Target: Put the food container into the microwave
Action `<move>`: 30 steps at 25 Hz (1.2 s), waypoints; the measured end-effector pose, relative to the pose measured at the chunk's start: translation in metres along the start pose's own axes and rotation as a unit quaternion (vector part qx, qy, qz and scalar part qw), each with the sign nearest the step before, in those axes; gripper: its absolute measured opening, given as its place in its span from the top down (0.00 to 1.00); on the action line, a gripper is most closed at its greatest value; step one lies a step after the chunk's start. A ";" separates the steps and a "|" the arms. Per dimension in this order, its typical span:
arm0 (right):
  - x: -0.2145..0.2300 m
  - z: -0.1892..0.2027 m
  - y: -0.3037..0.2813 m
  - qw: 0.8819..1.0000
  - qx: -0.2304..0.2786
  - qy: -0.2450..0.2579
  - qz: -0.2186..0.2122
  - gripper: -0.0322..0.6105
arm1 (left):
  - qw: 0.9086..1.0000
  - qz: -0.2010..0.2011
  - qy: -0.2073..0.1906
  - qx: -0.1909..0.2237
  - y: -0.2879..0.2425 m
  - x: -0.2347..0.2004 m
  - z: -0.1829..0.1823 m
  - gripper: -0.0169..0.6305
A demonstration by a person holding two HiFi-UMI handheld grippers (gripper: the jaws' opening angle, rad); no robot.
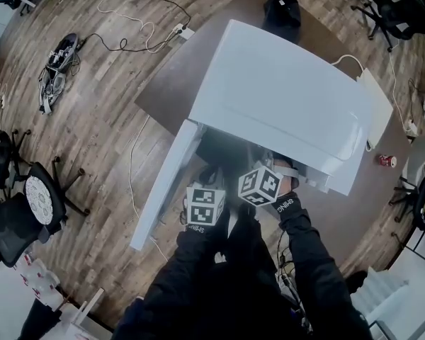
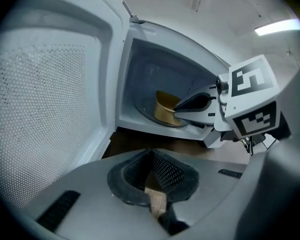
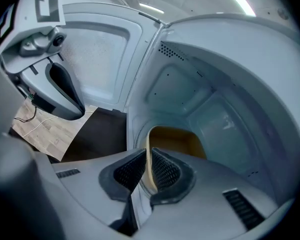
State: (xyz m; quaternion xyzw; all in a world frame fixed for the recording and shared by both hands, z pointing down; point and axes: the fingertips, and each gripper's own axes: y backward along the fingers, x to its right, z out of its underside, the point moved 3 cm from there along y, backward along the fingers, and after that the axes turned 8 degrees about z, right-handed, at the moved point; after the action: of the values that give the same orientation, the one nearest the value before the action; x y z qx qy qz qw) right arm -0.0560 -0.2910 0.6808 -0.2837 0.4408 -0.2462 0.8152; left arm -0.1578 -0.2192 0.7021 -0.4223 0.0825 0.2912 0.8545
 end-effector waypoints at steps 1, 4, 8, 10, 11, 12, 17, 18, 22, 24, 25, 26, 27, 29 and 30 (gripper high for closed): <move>0.000 -0.001 0.002 1.000 0.002 -0.004 0.002 0.87 | 1.000 0.000 -0.001 0.001 0.001 0.000 -0.001 0.92; -0.002 -0.005 0.010 1.000 0.011 -0.015 0.006 0.78 | 1.000 -0.002 -0.003 0.004 0.006 0.003 -0.002 0.92; -0.007 -0.008 0.034 0.999 0.030 -0.036 0.016 0.78 | 1.000 -0.005 -0.008 0.010 0.014 0.013 0.001 0.92; -0.008 -0.009 0.050 0.997 0.041 -0.055 0.022 0.80 | 1.000 -0.007 -0.011 0.017 0.020 0.020 0.002 0.92; -0.008 -0.009 0.059 0.996 0.046 -0.067 0.025 0.82 | 1.000 -0.008 -0.013 0.020 0.023 0.024 0.002 0.92; -0.007 -0.008 0.069 0.995 0.050 -0.080 0.029 0.84 | 1.000 -0.009 -0.013 0.022 0.027 0.029 0.003 0.92; -0.003 0.010 0.120 0.986 0.063 -0.152 0.027 0.90 | 0.999 -0.011 0.001 0.049 0.045 0.062 0.005 0.92; -0.002 0.013 0.131 0.983 0.065 -0.168 0.025 0.91 | 0.998 -0.011 0.001 0.056 0.050 0.071 0.006 0.92; 0.005 0.025 0.180 0.970 0.078 -0.228 0.023 0.91 | 0.997 -0.008 -0.004 0.081 0.071 0.109 0.007 0.92; 0.011 0.030 0.206 0.963 0.090 -0.251 0.027 0.91 | 0.995 -0.006 -0.004 0.096 0.083 0.131 0.006 0.92; 0.015 0.032 0.219 0.960 0.097 -0.260 0.031 0.91 | 0.994 -0.004 -0.005 0.105 0.089 0.142 0.003 0.92; 0.020 0.034 0.231 0.957 0.106 -0.269 0.035 0.91 | 0.993 -0.001 -0.006 0.115 0.095 0.154 0.000 0.92; 0.024 0.037 0.245 0.953 0.114 -0.277 0.039 0.91 | 0.992 0.001 -0.008 0.125 0.100 0.166 -0.004 0.92; 0.033 0.040 0.272 0.947 0.130 -0.291 0.047 0.91 | 0.990 0.007 -0.015 0.144 0.114 0.190 -0.013 0.92; 0.037 0.040 0.287 0.943 0.139 -0.297 0.051 0.91 | 0.988 0.010 -0.020 0.153 0.122 0.201 -0.018 0.92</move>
State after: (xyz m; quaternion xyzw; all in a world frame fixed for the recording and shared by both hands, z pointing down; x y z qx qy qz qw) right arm 0.0399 -0.0997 0.4826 -0.2054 0.1536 -0.1674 0.9519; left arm -0.0611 -0.0887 0.5309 -0.2801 0.1129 0.2917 0.9076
